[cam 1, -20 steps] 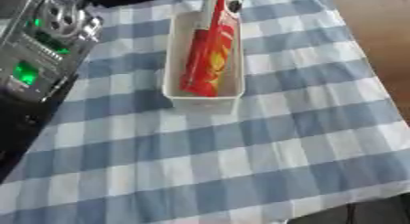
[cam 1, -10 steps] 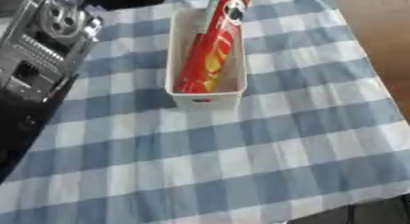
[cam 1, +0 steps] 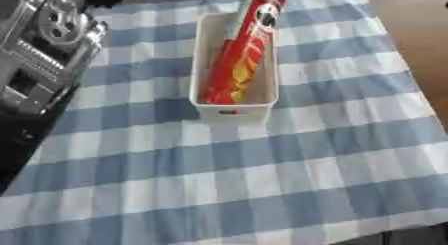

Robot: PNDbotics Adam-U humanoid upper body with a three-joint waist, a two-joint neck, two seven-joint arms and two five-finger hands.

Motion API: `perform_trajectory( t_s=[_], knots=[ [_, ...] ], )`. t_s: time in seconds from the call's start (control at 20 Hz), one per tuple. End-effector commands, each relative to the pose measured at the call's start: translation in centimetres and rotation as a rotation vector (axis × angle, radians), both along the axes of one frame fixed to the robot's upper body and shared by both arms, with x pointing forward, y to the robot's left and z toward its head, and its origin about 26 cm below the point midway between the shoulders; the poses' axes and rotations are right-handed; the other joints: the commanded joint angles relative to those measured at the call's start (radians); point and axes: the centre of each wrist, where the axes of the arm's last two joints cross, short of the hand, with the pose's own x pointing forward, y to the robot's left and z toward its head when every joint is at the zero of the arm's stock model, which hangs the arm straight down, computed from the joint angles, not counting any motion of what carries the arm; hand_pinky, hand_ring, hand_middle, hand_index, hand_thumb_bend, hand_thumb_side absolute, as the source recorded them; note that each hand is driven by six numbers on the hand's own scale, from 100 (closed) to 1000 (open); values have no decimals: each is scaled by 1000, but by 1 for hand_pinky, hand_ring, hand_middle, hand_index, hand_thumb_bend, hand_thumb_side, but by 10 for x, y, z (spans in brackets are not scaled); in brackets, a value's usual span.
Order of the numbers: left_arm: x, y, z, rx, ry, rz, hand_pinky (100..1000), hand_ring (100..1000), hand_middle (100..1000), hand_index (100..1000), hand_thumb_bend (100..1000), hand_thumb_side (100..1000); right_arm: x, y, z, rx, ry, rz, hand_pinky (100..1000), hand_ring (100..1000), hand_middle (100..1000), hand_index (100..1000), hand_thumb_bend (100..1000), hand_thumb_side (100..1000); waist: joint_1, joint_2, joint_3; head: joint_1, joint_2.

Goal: Pick up objects on the table and place them in the box.

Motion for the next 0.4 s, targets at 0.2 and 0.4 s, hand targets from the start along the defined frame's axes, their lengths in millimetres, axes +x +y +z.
perform_trajectory(
  t_s=[0.2,0.4],
  knots=[
    [-3,11,-11,-9,-70,-19,692,751,850,906,150,815,15,50,19,-17,-49,87,619,807,838,978,100,822,-21,-30,46,-75,-62],
    [-4,13,-35,-13,-40,-21,679,736,847,899,134,815,23,89,15,42,-43,112,618,807,836,974,100,830,-22,-40,70,-145,-116]
  ],
)
